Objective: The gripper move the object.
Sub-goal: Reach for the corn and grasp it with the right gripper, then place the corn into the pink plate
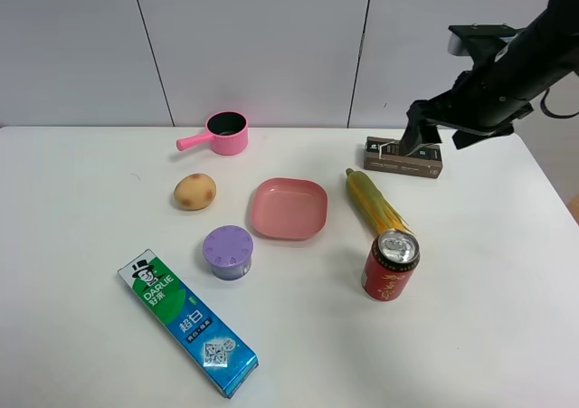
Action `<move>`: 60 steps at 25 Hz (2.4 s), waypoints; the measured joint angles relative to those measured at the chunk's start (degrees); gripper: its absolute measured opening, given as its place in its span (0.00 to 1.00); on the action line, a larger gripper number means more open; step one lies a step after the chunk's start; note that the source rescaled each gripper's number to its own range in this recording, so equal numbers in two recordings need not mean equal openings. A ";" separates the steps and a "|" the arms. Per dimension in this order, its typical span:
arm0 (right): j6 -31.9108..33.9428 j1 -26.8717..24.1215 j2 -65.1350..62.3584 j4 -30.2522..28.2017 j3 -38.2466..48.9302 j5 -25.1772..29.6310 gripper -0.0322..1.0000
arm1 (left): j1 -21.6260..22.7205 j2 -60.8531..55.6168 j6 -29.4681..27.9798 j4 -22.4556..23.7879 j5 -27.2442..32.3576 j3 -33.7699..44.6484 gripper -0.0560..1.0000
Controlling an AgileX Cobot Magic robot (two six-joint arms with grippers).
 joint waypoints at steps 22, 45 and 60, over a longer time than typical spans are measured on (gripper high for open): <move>8.64 2.28 13.85 -7.96 -0.09 -4.71 1.00 | 0.00 0.00 0.00 0.00 0.00 0.00 1.00; 3.73 2.28 24.36 -3.50 -0.14 -13.58 1.00 | 0.00 0.00 0.00 0.00 0.00 0.00 1.00; 2.82 2.35 27.35 -2.95 -0.14 -14.47 0.03 | 0.00 0.00 0.00 0.00 0.00 0.00 1.00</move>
